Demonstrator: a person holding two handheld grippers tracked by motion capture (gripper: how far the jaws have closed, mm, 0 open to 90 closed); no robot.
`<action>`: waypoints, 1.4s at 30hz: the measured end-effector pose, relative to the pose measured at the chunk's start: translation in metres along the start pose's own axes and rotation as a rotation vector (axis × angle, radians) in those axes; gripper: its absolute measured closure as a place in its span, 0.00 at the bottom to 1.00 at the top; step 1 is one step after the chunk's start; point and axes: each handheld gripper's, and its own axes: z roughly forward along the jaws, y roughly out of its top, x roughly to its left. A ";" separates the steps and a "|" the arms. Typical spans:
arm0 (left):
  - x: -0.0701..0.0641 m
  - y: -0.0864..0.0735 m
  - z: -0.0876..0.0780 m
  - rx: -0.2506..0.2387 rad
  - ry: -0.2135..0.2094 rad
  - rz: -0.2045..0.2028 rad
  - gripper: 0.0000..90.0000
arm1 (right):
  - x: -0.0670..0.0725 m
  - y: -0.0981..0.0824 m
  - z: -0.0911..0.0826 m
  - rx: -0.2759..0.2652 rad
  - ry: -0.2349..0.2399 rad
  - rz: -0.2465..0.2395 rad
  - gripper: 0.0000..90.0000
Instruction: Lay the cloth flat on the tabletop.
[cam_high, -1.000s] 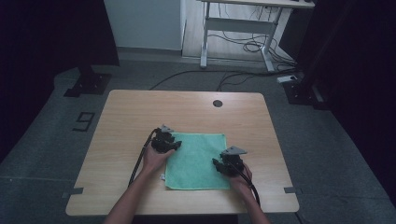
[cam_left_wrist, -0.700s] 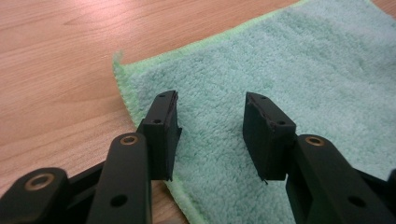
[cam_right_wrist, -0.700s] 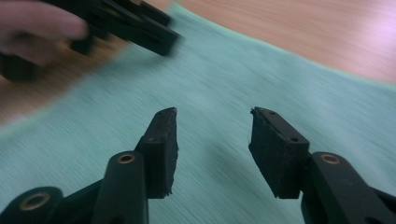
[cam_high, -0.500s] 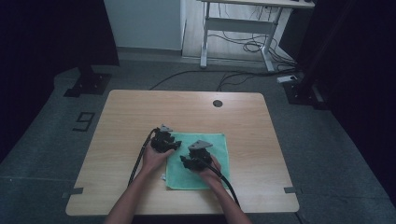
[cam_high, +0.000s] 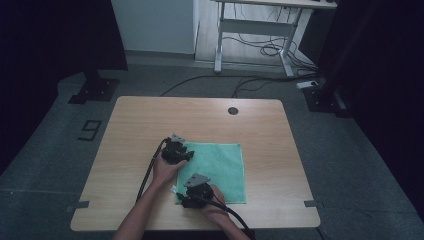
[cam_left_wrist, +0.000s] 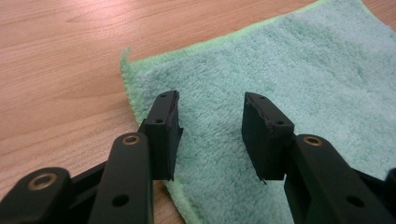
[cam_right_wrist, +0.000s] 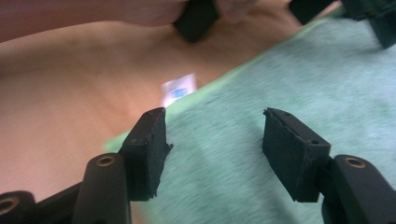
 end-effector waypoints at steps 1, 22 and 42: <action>0.000 0.000 0.000 0.001 0.000 0.000 0.63 | 0.001 0.000 -0.001 0.004 0.008 -0.001 0.43; 0.000 -0.001 0.000 -0.009 -0.003 -0.026 0.62 | 0.010 0.004 -0.001 0.037 0.024 -0.011 0.37; 0.022 0.014 -0.026 -0.093 0.083 -0.001 0.59 | 0.013 0.009 -0.020 -0.062 0.070 0.012 0.36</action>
